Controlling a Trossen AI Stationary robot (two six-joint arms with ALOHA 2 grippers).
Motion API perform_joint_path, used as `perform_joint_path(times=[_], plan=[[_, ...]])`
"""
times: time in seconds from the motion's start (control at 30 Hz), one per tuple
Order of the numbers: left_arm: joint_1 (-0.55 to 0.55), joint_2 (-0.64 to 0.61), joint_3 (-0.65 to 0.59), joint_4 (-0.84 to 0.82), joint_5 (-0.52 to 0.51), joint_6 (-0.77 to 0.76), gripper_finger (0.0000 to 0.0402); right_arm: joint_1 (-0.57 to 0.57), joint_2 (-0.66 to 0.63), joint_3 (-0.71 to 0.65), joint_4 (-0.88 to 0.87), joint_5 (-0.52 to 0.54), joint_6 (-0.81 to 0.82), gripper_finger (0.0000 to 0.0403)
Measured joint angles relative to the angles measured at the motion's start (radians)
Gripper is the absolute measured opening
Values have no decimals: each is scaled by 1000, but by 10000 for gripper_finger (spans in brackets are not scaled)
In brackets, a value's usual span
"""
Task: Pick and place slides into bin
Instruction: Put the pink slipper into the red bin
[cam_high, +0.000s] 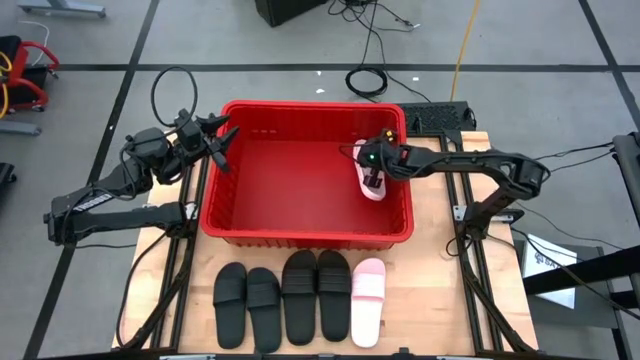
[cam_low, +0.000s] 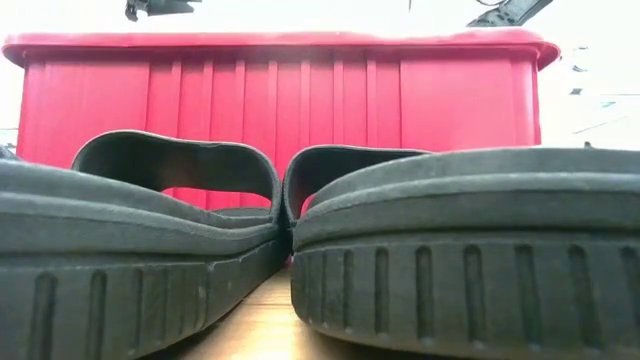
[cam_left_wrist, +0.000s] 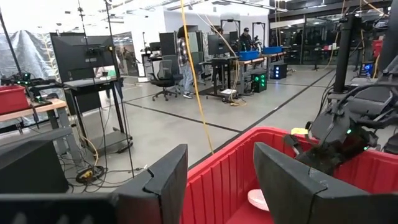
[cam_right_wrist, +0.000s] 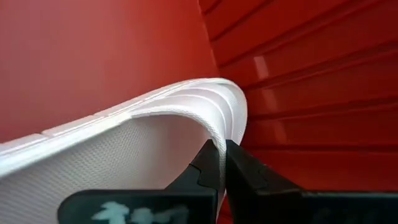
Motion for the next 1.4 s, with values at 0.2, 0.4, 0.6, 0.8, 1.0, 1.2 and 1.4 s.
perform_joint_path(times=[0.2,0.4,0.6,0.8,1.0,1.2,1.4], plan=[[-1,0,0,0,1,0,189,-5,74,5,39,7,1,4],[-1,0,0,0,1,0,189,-6,87,-1,49,8,-11,15],[-1,0,0,0,1,0,189,-6,86,-1,50,8,-57,35],[-1,0,0,-7,1,-6,189,-4,85,-1,38,57,-89,79],[-1,0,-1,-9,1,-17,189,2,48,-1,31,54,-89,125],[-2,0,-1,-11,25,-23,189,3,-8,-1,-9,32,-87,140],[-1,0,-1,-11,26,-24,189,3,-31,0,-50,-24,-65,139]])
